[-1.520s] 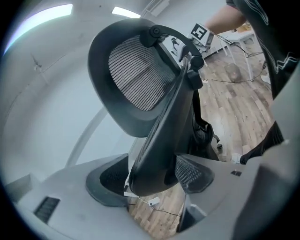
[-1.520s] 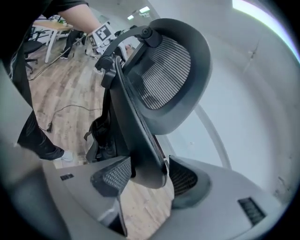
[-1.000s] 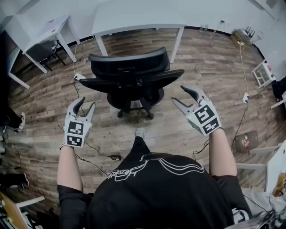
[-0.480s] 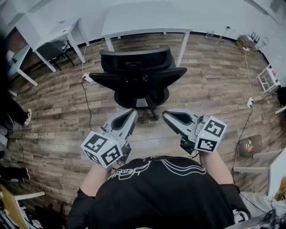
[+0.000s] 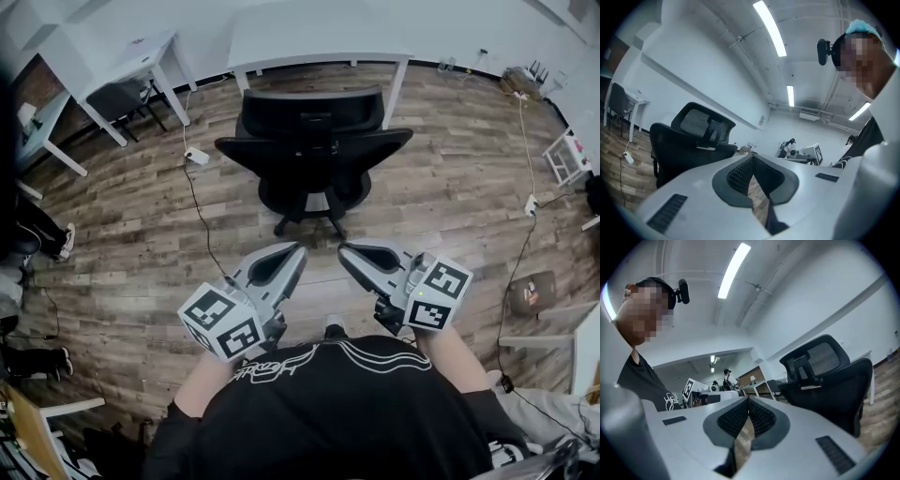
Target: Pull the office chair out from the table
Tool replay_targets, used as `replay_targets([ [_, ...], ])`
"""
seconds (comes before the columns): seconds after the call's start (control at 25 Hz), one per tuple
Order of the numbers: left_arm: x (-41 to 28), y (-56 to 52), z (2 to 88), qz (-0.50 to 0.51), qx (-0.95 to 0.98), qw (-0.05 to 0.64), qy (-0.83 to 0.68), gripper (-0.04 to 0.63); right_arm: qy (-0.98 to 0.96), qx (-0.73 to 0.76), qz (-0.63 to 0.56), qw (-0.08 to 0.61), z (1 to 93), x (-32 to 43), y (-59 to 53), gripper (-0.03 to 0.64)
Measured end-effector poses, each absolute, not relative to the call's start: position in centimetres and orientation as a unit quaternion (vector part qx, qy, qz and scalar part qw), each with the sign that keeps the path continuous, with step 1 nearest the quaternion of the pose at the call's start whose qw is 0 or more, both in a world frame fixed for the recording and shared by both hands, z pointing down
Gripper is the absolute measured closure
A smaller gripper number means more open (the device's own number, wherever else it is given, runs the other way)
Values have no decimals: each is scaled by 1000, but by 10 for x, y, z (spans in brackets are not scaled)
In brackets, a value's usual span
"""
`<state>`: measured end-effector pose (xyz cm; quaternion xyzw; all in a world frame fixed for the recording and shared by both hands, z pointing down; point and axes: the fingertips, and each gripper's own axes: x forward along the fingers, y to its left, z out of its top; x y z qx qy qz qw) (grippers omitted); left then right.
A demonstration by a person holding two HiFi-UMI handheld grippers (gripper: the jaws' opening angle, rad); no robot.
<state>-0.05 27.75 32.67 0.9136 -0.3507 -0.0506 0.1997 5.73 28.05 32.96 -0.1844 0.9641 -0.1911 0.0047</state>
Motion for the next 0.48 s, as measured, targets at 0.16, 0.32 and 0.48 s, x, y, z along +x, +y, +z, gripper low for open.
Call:
replay_targets([
  [0.16,-16,297,329,-67,911,218,-345,589,963,-184,-198,14,329,43,307,580],
  [0.32,-28,318,333,-56,911,210,-350,589,962,-176,-207,23,331,32,332,581],
  [0.48,-31,338,339,-22,921,175,-348,589,962,-193,-193,16,334,24,351,581],
])
